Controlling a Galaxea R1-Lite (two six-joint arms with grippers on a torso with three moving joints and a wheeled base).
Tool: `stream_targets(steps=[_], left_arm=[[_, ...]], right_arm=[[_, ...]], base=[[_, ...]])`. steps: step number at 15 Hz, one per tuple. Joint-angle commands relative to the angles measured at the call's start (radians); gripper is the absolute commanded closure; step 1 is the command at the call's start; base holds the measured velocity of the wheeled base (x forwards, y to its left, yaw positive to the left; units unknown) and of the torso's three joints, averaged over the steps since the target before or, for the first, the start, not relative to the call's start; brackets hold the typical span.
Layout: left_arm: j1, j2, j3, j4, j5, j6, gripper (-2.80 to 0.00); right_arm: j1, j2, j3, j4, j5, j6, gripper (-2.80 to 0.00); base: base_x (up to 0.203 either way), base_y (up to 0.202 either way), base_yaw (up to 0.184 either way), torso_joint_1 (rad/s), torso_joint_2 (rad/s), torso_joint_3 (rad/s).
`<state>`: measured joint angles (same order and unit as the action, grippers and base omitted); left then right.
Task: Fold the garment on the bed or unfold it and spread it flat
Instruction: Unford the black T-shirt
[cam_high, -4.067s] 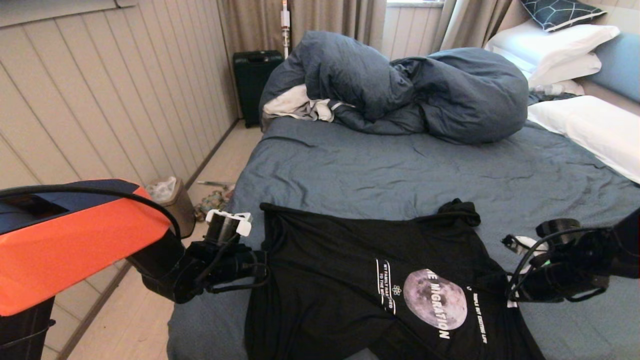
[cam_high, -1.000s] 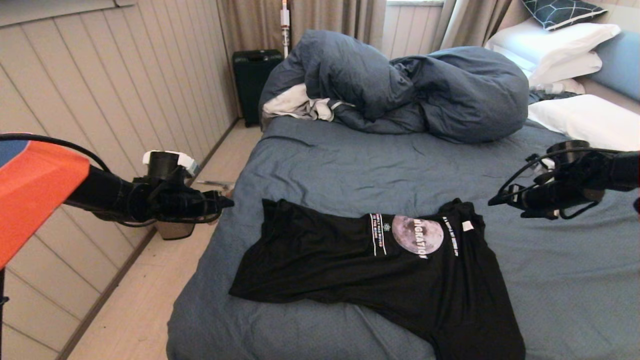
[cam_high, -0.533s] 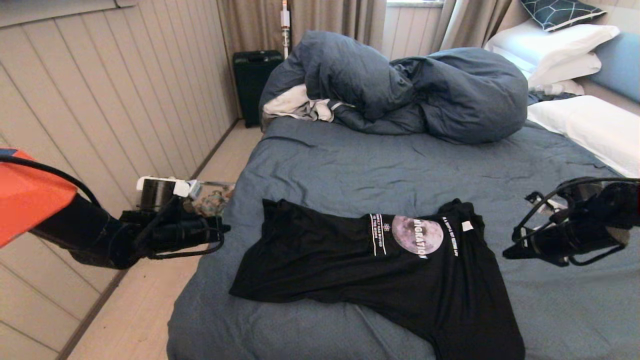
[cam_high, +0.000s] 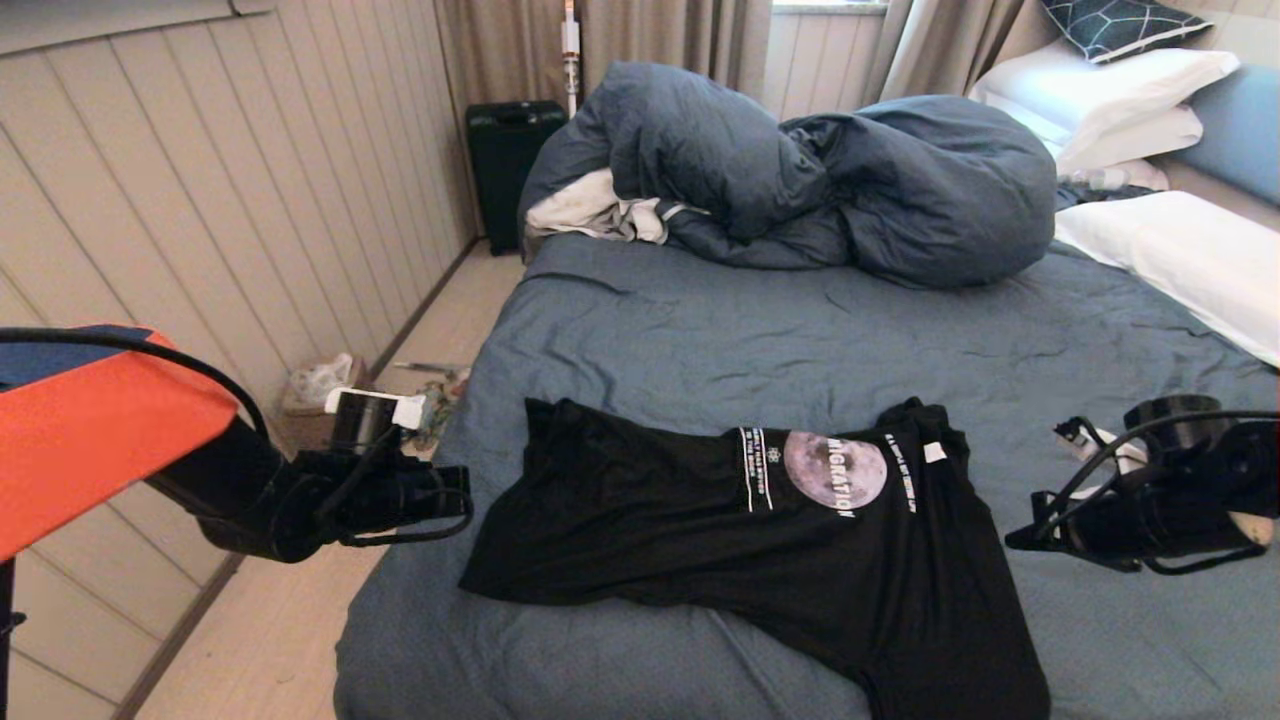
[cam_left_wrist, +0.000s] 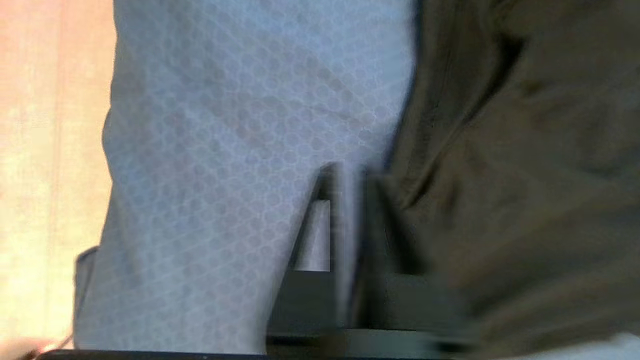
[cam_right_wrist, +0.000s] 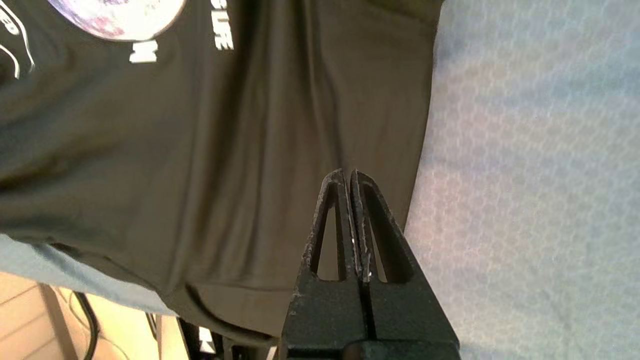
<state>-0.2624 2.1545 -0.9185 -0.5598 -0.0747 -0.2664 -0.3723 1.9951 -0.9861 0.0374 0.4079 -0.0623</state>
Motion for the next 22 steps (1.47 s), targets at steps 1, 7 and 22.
stream_targets(steps=[1, 7, 22], left_arm=[[-0.008, 0.05, -0.012, 0.0, 0.029, -0.001, -2.8], [-0.07, 0.023, 0.094, 0.002, 0.042, -0.004, -2.8], [-0.21, -0.067, 0.194, 0.099, 0.046, -0.07, -2.8]], right_arm=[[0.004, -0.013, 0.014, 0.0, 0.003, -0.001, 0.0], [0.001, -0.022, 0.017, -0.005, 0.002, -0.002, 0.0], [0.003, -0.013, 0.029, -0.042, -0.006, -0.001, 0.0]], base=[[0.0, 0.0, 0.0, 0.0, 0.0, 0.0], [0.0, 0.0, 0.0, 0.0, 0.0, 0.0], [0.0, 0.0, 0.0, 0.0, 0.0, 0.0]])
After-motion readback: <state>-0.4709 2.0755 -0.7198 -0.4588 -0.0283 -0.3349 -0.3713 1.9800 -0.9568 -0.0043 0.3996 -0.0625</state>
